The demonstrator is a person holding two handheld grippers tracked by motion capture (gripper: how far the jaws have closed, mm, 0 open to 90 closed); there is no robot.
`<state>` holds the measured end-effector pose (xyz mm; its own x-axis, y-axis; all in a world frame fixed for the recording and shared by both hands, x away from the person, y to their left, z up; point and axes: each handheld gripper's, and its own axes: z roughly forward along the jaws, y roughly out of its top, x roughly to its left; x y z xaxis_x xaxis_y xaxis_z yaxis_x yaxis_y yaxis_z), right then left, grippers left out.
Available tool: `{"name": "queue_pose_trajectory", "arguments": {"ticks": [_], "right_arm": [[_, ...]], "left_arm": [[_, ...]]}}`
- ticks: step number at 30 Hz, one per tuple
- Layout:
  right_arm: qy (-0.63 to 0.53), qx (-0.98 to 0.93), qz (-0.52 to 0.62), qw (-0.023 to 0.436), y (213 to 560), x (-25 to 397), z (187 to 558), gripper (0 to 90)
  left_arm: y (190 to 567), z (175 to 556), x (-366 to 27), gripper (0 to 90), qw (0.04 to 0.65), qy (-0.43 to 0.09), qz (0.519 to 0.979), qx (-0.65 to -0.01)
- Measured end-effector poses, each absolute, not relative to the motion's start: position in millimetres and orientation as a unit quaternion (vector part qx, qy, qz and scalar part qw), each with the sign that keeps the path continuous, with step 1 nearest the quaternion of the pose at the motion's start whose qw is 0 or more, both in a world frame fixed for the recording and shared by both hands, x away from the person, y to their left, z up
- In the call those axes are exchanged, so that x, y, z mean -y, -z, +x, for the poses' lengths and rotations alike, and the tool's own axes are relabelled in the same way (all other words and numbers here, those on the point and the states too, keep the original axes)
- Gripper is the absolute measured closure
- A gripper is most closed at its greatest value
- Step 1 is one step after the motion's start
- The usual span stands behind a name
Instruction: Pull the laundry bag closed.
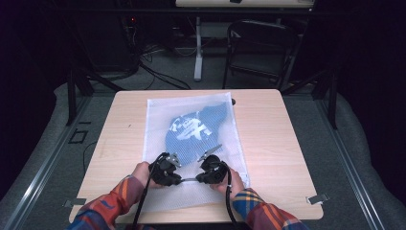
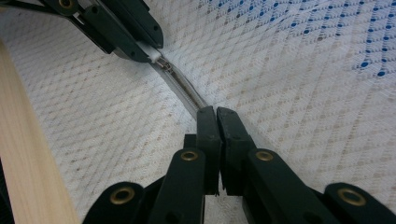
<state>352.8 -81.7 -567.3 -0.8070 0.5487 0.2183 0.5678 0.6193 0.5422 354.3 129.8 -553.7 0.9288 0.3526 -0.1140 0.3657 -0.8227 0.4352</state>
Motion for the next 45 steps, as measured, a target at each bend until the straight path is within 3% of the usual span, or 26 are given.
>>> {"name": "queue_pose_trajectory", "arguments": {"ticks": [45], "right_arm": [[0.31, 0.899, -0.309, 0.016, 568.0, 82.8, 353.1, 88.8]], "left_arm": [[550.9, 351.0, -160.0, 81.7, 0.229, 0.02, 0.948, -0.221]]}}
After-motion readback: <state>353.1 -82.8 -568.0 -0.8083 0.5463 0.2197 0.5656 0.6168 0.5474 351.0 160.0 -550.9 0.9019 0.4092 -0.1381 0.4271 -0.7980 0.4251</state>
